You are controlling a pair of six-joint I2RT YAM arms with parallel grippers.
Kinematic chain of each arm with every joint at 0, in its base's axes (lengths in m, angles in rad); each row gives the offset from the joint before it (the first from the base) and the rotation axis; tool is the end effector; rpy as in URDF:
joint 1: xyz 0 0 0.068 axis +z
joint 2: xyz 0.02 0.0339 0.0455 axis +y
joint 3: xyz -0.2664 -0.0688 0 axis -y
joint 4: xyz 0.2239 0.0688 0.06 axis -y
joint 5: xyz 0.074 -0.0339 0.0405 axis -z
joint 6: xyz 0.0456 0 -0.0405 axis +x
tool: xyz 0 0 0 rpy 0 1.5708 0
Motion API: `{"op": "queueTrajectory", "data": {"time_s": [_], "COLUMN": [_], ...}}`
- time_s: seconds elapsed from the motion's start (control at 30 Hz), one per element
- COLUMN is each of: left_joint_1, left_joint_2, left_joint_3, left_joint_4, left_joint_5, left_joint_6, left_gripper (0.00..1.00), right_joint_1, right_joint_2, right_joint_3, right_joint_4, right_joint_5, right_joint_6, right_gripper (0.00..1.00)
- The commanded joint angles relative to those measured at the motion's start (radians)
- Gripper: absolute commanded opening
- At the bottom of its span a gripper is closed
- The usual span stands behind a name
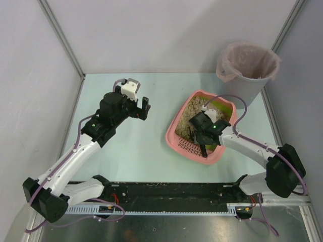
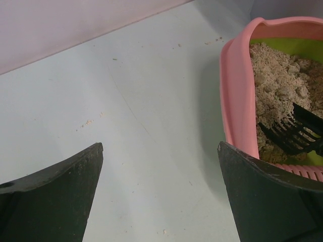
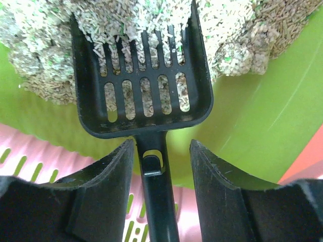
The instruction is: Clean the litter box
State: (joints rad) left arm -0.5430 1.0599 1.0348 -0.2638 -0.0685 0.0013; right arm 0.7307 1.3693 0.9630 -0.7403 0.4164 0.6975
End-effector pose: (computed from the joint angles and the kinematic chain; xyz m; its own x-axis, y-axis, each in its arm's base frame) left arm 0.1982 -0.1160 0.3662 -0.2433 0.1484 -0.9585 0.4596 0.8879 0.0207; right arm 0.1938 0.1489 0.2357 -0.8326 0.0426 -0.5522 0.0631 0.9978 -0.0182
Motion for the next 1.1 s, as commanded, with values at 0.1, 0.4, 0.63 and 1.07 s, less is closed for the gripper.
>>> {"op": "queueTrajectory", "data": {"time_s": [0.1, 0.4, 0.63, 1.07], "left_joint_1": [-0.008, -0.006, -0.008, -0.006], "left_joint_2": [0.005, 0.009, 0.012, 0.012], "left_joint_3": [0.005, 0.005, 0.005, 0.002], "left_joint_4": [0.017, 0.017, 0.018, 0.017], "left_joint_5": [0.006, 0.004, -0.002, -0.016], "left_joint_6": [0.034, 0.034, 0.034, 0.039], "left_gripper": [1.0, 1.0, 1.0, 0.99], "right_joint_1": [-0.008, -0.014, -0.025, -0.06], "right_joint_2": [-0.003, 0.042, 0.077, 0.175], "right_joint_3": [-0.049, -0.099, -0.127, -0.13], "right_joint_4": [0.062, 0.16, 0.252, 0.372], "right_joint_5": [-0.011, -0.031, -0.027, -0.036], "right_joint_6": [-0.006, -0.03, -0.053, -0.09], "right_gripper": [0.52, 0.44, 0.37, 0.26]}}
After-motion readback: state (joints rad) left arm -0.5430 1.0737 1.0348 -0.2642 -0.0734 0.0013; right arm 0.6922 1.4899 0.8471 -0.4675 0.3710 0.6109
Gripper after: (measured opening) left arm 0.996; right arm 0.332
